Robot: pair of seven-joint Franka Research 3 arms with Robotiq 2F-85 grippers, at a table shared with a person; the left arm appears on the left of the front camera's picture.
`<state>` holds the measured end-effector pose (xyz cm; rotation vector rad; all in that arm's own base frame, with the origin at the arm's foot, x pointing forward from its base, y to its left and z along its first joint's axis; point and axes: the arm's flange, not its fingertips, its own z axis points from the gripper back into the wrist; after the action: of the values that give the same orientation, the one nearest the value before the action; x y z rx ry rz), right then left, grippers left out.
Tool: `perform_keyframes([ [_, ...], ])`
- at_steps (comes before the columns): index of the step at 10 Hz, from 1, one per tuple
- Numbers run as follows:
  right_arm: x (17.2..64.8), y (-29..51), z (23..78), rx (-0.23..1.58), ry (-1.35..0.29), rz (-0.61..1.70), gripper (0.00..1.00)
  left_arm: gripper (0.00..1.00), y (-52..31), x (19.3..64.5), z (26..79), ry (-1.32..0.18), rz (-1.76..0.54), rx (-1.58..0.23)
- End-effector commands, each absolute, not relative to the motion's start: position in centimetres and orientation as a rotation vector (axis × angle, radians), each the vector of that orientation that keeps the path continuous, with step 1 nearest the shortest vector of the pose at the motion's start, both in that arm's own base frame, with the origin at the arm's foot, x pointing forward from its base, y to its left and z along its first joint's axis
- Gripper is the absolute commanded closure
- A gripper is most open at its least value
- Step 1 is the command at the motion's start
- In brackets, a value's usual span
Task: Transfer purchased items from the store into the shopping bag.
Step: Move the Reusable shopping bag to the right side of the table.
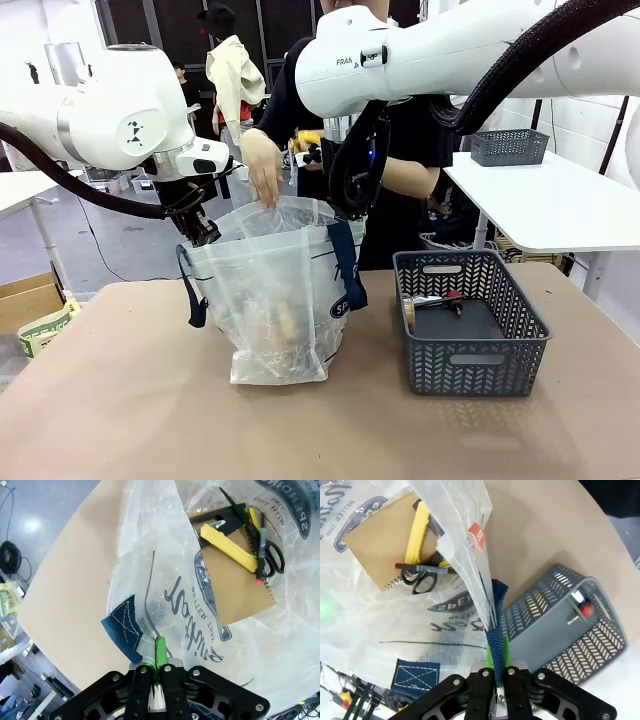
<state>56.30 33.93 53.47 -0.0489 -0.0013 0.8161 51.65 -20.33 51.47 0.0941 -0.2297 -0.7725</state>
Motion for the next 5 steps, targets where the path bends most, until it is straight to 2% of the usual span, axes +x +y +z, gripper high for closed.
perform_keyframes([
  [1,56.34,33.82,53.52,-0.048,-0.001,0.810,1.00,1.00,-20.21,51.71,51.57,-0.234,-0.760,0.095],
  [5,56.34,33.82,53.52,-0.048,-0.001,0.810,1.00,1.00,-20.21,51.71,51.57,-0.234,-0.760,0.095],
])
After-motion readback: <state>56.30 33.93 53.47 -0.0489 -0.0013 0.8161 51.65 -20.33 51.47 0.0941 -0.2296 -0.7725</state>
